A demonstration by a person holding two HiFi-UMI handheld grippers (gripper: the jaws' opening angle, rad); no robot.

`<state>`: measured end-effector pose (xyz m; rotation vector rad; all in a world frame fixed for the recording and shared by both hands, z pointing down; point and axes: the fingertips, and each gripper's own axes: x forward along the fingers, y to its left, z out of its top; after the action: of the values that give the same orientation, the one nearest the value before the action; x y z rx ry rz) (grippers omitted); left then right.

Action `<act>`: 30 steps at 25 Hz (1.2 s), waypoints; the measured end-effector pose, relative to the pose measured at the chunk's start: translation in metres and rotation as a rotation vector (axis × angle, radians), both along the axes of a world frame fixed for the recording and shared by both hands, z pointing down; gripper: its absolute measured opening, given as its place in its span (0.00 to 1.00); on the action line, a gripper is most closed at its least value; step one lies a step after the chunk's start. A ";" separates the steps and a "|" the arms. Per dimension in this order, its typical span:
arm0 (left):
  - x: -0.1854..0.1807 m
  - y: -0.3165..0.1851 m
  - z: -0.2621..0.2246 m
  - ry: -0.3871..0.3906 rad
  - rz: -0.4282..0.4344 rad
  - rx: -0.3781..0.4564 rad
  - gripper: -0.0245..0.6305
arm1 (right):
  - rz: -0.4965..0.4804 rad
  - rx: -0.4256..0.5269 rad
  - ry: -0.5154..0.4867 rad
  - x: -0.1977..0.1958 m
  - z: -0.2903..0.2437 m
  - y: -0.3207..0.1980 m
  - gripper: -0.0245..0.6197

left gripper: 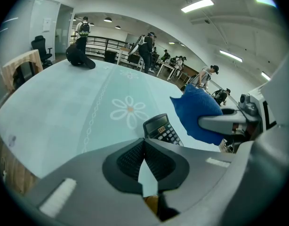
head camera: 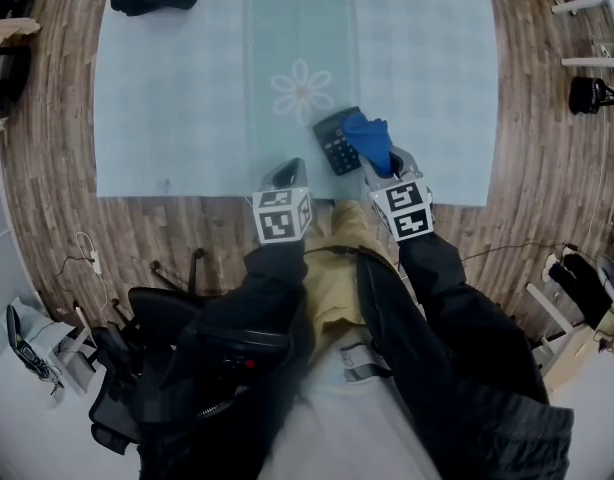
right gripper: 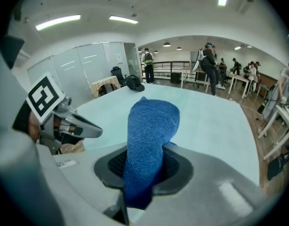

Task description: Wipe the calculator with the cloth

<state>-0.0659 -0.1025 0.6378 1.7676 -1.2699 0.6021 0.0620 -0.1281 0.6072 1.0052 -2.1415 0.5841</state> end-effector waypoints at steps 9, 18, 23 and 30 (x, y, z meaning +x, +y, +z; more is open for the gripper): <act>-0.007 0.008 0.005 -0.007 -0.013 -0.021 0.03 | -0.031 -0.040 0.202 0.007 0.067 -0.028 0.18; -0.010 0.009 0.009 -0.004 -0.023 -0.033 0.03 | -0.139 -0.068 0.223 -0.026 0.090 0.010 0.18; -0.010 0.006 0.008 -0.003 -0.018 -0.026 0.03 | -0.170 -0.079 0.207 -0.036 0.090 0.022 0.18; -0.005 0.002 0.005 -0.005 -0.009 -0.018 0.03 | -0.223 -0.130 0.142 -0.054 0.089 0.051 0.18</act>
<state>-0.0711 -0.1001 0.6433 1.7456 -1.2718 0.6114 0.0077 -0.0772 0.6958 0.7044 -2.0272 0.5200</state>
